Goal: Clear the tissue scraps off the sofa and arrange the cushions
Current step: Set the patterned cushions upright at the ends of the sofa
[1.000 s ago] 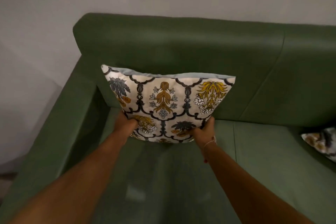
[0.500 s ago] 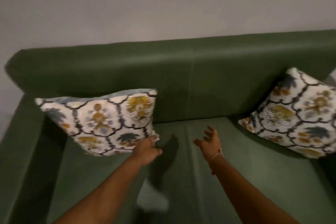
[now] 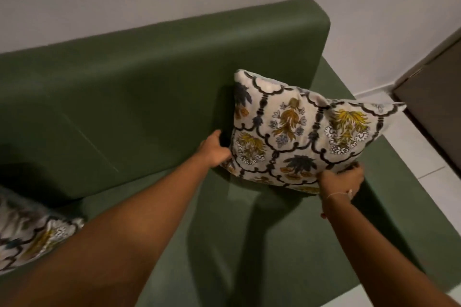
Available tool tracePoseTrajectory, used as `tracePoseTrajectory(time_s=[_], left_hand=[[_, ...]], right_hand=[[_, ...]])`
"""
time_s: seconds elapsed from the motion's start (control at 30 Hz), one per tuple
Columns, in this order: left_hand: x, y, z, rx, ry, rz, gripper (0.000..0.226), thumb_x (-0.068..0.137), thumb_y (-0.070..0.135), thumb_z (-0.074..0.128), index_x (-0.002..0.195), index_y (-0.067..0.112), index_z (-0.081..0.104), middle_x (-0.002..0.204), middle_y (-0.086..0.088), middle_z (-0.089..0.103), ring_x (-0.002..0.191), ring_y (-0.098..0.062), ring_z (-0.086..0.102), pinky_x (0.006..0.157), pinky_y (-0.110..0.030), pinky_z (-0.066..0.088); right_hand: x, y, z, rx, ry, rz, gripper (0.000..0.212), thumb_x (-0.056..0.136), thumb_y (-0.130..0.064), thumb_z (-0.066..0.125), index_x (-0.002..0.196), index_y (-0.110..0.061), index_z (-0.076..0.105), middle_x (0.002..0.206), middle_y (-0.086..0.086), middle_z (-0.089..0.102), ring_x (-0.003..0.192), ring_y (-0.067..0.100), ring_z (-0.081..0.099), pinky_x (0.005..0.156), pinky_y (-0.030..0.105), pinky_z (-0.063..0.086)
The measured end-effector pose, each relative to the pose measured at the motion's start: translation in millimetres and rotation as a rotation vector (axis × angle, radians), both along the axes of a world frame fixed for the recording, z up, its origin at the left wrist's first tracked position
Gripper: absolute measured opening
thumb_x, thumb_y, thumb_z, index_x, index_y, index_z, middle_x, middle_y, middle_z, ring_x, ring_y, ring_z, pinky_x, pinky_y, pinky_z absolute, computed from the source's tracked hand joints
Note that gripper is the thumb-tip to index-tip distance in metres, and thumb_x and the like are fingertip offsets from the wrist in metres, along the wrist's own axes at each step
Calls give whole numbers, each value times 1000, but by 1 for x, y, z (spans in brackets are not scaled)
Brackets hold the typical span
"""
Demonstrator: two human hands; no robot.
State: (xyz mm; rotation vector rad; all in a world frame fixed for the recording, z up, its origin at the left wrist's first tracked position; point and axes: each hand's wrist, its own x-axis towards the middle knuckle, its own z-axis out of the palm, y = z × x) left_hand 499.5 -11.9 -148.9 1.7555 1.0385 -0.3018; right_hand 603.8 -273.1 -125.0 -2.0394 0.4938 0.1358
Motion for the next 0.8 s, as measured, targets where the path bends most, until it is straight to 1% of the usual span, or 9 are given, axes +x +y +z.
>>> tracePoseTrajectory(time_s=[0.1,0.2,0.3,0.4,0.47,0.53,0.63,0.73,0.8], left_hand=[[33,-29,-4,-110,-24,3,90,60,8,64,144,24,33,140,-11,51,132,-34,45,111,-50,39],[36,-49,-7,-128,-105,179,78,61,9,60,136,25,43,131,-9,58,125,-31,50,110,-48,40],[20,-57,-2,-103,-175,341,64,69,7,59,129,28,49,124,-3,63,118,-25,55,106,-40,43],[-14,-52,7,-55,-251,493,60,72,0,57,126,24,51,114,2,64,110,-19,57,95,-29,42],[-41,-45,15,-3,-296,612,60,72,-6,58,126,19,52,114,0,64,106,-16,58,95,-29,43],[-64,-39,18,37,-318,728,63,71,-10,59,128,14,51,118,-4,65,107,-18,58,100,-35,47],[-89,-34,12,64,-317,842,68,69,-9,62,130,17,50,121,-5,65,109,-19,57,103,-38,45],[-97,-32,-3,54,-308,861,69,69,-6,65,129,24,48,119,-2,63,106,-18,55,101,-34,42],[-97,-33,-14,40,-308,861,73,69,-4,65,132,26,44,121,-1,62,108,-19,55,102,-33,39]], right_hand=[[31,-18,-17,119,111,164,77,71,6,61,140,-16,36,137,15,53,121,33,52,106,49,43],[44,-24,-27,220,163,285,82,66,22,55,140,-11,40,136,15,56,120,32,53,100,46,46],[41,-23,-22,287,151,323,81,64,25,56,136,-11,47,134,13,59,120,34,54,99,51,47],[29,-9,-14,332,171,433,83,63,24,60,136,-13,47,130,10,61,114,30,57,90,42,49],[19,12,-12,367,172,511,79,63,26,61,133,-9,49,125,13,63,109,29,59,84,36,50],[10,35,-10,378,173,574,78,62,28,61,131,-7,50,123,14,64,105,26,60,81,33,51],[1,68,-13,382,190,668,84,62,26,61,136,-12,46,127,7,61,111,23,56,88,36,50],[3,89,-24,346,219,702,85,67,19,61,141,-16,40,135,8,56,122,27,50,104,48,44],[6,93,-31,286,225,730,82,70,13,64,142,-16,38,138,12,55,126,32,50,106,56,42]])
